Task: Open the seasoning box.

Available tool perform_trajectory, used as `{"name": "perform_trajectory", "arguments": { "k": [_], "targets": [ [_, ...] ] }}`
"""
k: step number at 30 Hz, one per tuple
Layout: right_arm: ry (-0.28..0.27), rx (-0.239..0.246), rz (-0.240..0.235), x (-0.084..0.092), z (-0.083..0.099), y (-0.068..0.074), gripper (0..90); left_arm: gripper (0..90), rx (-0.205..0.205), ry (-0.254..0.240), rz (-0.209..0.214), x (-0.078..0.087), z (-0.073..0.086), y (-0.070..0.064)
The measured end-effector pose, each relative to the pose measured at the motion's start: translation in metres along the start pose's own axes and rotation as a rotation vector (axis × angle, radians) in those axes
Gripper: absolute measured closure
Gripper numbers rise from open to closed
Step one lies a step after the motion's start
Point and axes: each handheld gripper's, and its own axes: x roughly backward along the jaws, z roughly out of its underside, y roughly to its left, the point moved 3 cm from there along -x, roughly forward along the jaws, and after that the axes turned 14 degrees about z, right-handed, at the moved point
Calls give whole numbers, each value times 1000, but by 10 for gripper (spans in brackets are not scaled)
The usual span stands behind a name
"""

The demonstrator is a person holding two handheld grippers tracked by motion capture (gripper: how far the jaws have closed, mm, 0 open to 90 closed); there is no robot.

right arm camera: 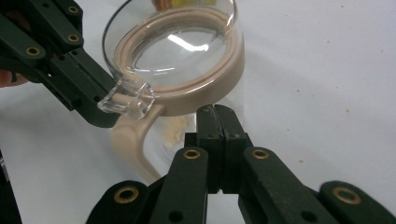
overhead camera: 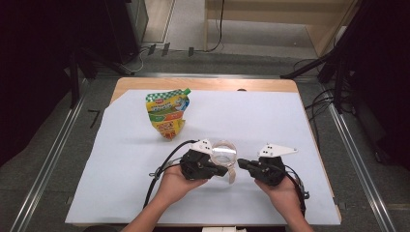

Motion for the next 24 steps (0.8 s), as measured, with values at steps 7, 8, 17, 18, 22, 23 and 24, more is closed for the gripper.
{"name": "perform_trajectory", "arguments": {
  "k": [7, 8, 17, 18, 22, 23, 24],
  "targets": [
    [0, -6, 3, 13, 4, 0, 900, 886, 4, 31, 32, 2, -2, -1],
    [-2, -6, 5, 16, 5, 0, 900, 888, 4, 38, 41, 5, -1, -1],
    [2, 12, -9, 34, 15, 18, 900, 818, 6, 70, 16, 30, 4, 1],
    [2, 14, -13, 35, 16, 20, 900, 802, 16, 64, 12, 32, 5, 2],
    [14, 25, -44, 34, 19, 28, 900, 744, 23, 63, 12, 37, 7, 5],
    [19, 32, -50, 33, 19, 31, 900, 728, 25, 57, 8, 38, 8, 5],
    [23, 37, -58, 31, 20, 34, 900, 722, 28, 49, 5, 39, 8, 6]
  ]
}}
